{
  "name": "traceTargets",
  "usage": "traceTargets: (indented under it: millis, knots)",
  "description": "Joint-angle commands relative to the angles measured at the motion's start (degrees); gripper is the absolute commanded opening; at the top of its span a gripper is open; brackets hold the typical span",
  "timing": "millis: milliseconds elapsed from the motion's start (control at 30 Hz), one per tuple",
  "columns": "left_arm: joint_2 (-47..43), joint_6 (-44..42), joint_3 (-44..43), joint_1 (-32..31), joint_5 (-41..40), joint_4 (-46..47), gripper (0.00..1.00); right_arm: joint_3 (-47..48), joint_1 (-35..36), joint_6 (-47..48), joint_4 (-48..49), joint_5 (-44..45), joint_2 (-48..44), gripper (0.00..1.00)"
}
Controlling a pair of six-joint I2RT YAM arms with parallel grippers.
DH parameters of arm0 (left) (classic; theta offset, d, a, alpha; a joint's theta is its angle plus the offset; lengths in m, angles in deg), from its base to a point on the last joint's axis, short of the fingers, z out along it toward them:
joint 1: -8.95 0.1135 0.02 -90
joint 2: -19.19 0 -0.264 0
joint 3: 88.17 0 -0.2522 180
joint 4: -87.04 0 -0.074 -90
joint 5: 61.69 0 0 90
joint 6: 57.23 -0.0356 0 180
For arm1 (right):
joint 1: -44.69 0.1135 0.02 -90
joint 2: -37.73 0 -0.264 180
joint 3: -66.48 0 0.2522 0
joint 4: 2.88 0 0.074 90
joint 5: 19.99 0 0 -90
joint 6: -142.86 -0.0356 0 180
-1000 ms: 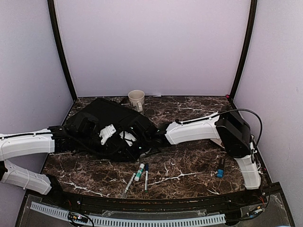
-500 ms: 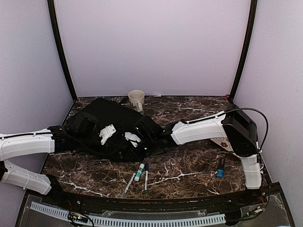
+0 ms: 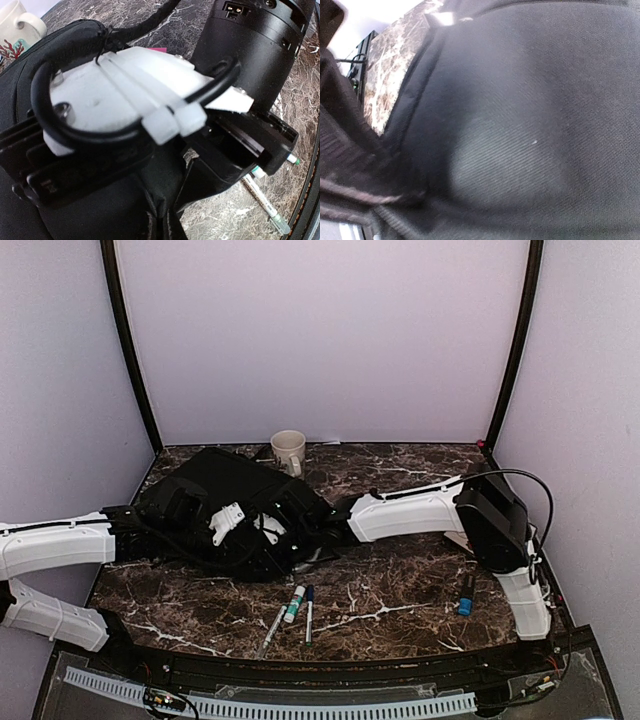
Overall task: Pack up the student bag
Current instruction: Pick up the largest pocket of the bag from the student bag, then hold the student bag at the center of the board.
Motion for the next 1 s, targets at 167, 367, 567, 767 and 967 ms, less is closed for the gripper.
traceTargets:
  millis: [167, 367, 567, 767, 967]
  knots:
    - [-0.63, 0.11, -0.75, 0.03, 1.64, 3.36, 0.0, 0.72, 0.34, -0.98, 2.45, -0.58, 0.43, 0.15]
    - [-0.72, -0.2, -0.75, 0.05, 1.56, 3.31, 0.0, -4.78, -0.12, -0.02, 3.97, -2.54, -4.07, 0.04]
    - [-0.54, -0.31, -0.68, 0.02, 1.61, 3.27, 0.0, -8.3, -0.16, 1.34, 4.15, -3.01, -7.41, 0.01]
    - [-0.53, -0.89, -0.59, -0.03, 2.38, 3.15, 0.16, -8.54, -0.35, 3.87, 2.72, -2.02, -7.44, 0.0]
    - [-4.84, -6.3, 4.24, -4.43, -1.24, 8.12, 0.48, -8.0, -0.65, 4.55, 2.57, -5.98, -8.23, 0.0]
